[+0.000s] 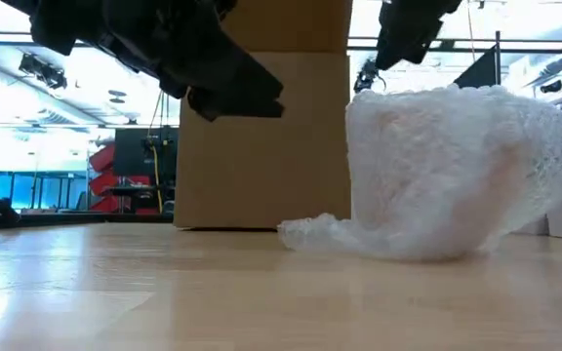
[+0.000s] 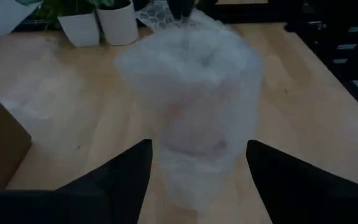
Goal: Wrap mug
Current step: Wrap the orange cup with the bubble wrap
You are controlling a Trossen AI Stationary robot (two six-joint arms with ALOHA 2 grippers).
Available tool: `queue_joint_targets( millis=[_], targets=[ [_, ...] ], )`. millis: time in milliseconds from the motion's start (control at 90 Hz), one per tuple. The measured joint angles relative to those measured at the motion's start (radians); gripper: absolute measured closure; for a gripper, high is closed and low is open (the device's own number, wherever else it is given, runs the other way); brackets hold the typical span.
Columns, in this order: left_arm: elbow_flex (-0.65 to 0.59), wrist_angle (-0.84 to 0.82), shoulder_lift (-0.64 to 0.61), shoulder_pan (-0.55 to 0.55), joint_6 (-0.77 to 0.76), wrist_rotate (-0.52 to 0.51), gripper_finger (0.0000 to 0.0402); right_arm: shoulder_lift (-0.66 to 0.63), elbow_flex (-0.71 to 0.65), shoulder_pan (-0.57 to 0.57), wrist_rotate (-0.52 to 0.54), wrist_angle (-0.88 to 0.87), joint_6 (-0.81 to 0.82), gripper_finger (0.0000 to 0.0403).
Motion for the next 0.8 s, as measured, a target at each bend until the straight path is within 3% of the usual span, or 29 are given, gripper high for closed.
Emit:
queue_joint_targets(
  millis=[233, 400, 556, 800],
  targets=[
    [0.0, 0.005, 0.001, 0.0, -0.03, 0.0, 0.0154, 0.229, 0.004, 0.0, -0.009, -0.099, 0.006, 0.0403],
    [0.001, 0.094, 0.042, 0.0, -0.029, -0.002, 0.0154, 0.344, 0.017, 0.011, -0.046, -0.101, -0.011, 0.0403],
    [0.001, 0.18, 0.099, 0.001, -0.015, -0.005, 0.0154, 0.313, 0.013, 0.013, -0.054, -0.111, -0.005, 0.0403],
    [0.002, 0.342, 0.177, 0.019, -0.009, -0.041, 0.0154, 0.104, 0.01, 0.017, -0.077, -0.157, 0.013, 0.0403]
  ],
)
